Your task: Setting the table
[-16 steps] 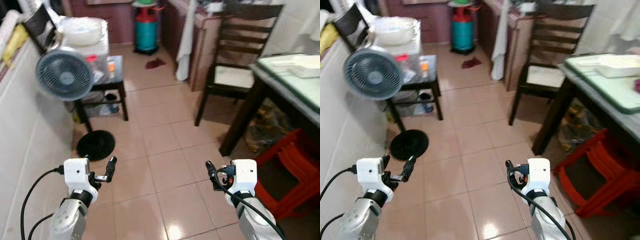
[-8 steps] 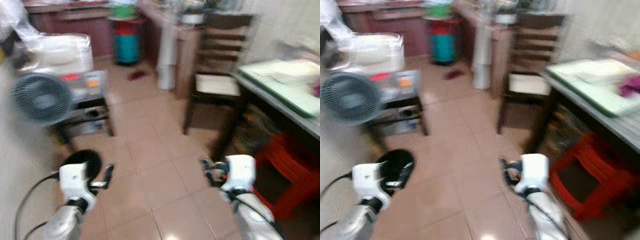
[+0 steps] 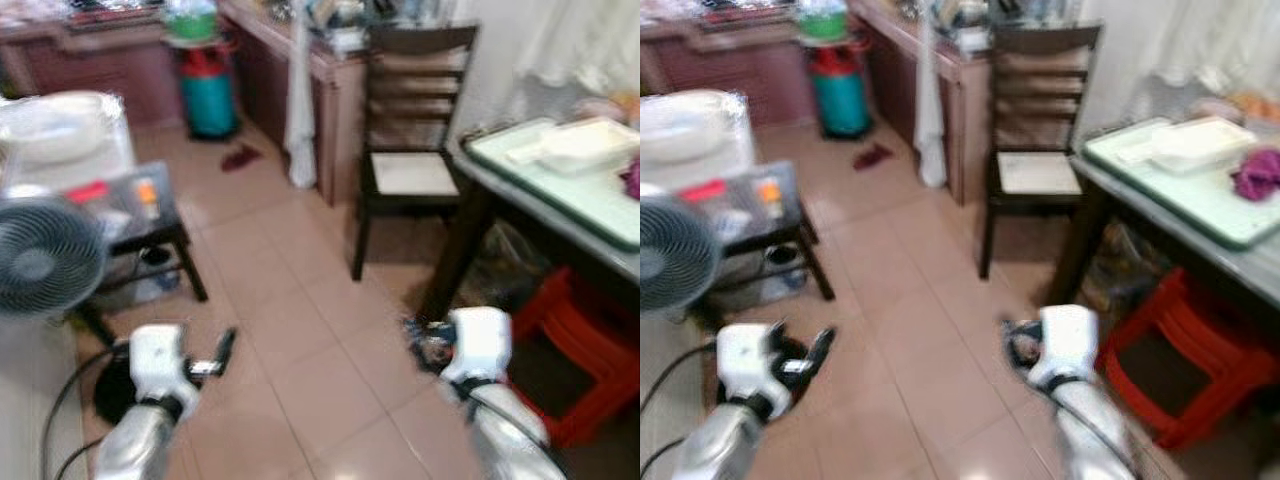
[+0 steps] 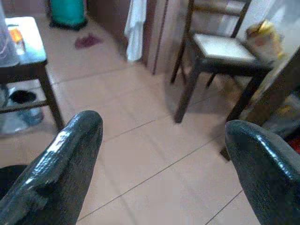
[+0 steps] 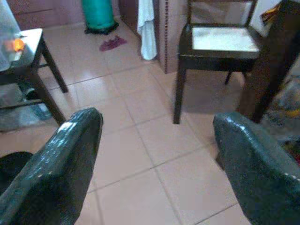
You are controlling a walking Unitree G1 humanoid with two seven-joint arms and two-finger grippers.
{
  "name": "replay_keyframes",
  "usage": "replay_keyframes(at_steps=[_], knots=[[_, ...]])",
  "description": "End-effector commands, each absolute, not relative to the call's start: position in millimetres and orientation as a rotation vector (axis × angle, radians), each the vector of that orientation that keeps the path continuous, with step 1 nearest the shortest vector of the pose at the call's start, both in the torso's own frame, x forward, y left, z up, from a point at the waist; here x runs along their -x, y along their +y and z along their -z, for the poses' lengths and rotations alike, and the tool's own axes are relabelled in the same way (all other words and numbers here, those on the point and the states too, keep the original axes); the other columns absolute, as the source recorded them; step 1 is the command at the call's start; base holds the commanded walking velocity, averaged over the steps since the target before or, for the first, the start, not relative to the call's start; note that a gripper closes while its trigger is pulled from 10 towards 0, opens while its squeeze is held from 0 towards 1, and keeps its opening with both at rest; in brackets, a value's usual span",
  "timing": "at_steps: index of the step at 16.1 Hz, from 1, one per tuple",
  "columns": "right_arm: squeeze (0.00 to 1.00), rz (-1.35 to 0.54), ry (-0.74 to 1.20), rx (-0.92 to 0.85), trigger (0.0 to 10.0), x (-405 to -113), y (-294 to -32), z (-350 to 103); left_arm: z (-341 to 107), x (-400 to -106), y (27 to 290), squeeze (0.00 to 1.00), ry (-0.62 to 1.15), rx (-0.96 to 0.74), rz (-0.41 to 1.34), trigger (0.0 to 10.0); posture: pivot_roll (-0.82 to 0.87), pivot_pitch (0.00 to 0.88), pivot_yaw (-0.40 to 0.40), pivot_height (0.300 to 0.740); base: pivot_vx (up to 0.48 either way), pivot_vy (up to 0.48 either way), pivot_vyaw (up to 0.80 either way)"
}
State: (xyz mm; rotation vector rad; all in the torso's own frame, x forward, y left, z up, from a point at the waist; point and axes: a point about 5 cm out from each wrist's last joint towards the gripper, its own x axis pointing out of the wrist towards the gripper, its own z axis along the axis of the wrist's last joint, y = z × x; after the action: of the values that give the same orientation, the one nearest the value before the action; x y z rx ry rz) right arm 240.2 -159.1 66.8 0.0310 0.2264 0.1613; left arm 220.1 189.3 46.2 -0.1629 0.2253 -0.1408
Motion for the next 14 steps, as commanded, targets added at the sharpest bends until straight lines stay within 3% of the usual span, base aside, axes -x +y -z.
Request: replay_keyframes(at_steps=[1, 2, 10, 14], knots=[[0.0, -0.125, 0.216, -0.014, 10.0, -239, -171, -71, -49, -224, 180, 0.0, 0.209, 0.165, 0.178, 10.0, -0.11, 0.032, 0.018, 0.74, 0.345, 0.0, -0.8], [0.0, -0.124, 0.216, -0.015, 10.0, -239, -171, -71, -48, -224, 180, 0.0, 0.212, 0.162, 0.179, 10.0, -0.11, 0.033, 0.02, 0.74, 0.285, 0.0, -0.8], [0.0, -0.111, 0.228, -0.042, 10.0, -240, -170, -70, -44, -227, 193, 0.0, 0.253, 0.098, 0.055, 10.0, -0.1, 0.04, 0.019, 0.74, 0.0, 0.0, 0.0], [0.0, -0.103, 0.245, -0.054, 10.0, -239, -170, -68, -44, -228, 194, 0.0, 0.263, 0.06, 0.026, 10.0, -0.1, 0.042, 0.02, 0.74, 0.0, 0.0, -0.8]])
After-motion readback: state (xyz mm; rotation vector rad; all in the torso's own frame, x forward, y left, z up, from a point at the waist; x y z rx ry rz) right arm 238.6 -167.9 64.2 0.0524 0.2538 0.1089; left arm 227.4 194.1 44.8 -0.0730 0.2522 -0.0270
